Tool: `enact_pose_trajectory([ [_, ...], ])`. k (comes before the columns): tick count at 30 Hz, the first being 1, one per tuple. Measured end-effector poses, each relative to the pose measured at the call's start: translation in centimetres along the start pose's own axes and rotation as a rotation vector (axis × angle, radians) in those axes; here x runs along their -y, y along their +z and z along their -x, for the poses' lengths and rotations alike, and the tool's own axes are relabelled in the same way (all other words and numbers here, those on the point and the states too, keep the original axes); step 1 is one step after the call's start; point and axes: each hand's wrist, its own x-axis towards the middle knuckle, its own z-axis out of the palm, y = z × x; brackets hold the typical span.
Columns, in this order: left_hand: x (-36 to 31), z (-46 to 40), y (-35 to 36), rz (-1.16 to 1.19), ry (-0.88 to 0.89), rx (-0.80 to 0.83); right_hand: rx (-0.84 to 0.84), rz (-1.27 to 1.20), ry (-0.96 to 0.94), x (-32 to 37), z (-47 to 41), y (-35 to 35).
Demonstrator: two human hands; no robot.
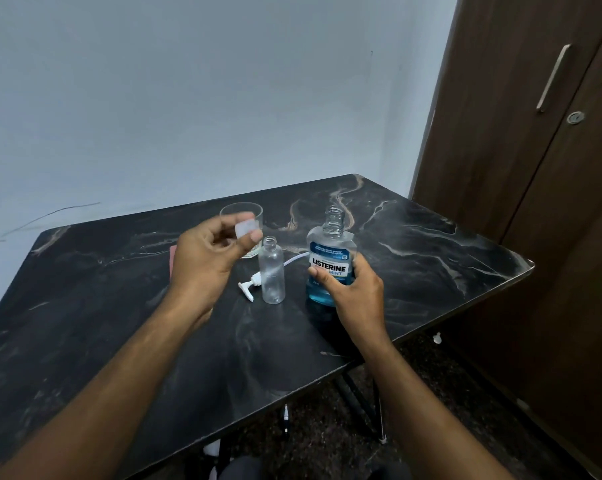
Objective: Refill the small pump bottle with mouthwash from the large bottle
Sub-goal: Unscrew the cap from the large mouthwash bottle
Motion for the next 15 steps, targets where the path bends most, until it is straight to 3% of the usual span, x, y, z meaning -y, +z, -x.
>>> enact_pose_trajectory([
  [8,6.0,2.4,-4.6,-0.13,-0.213,0.045,0.001,-0.01,0.001,0.2,0.1,0.0],
  [13,7.6,2.6,-4.6,-0.497,-0.061,0.105,-0.001,0.007,-0.004,0.4,0.2,-0.1],
  [15,7.8,2.8,-4.6,-0.544,-0.034,0.098,-0.003,0.016,-0.004,0.5,0.2,-0.1],
])
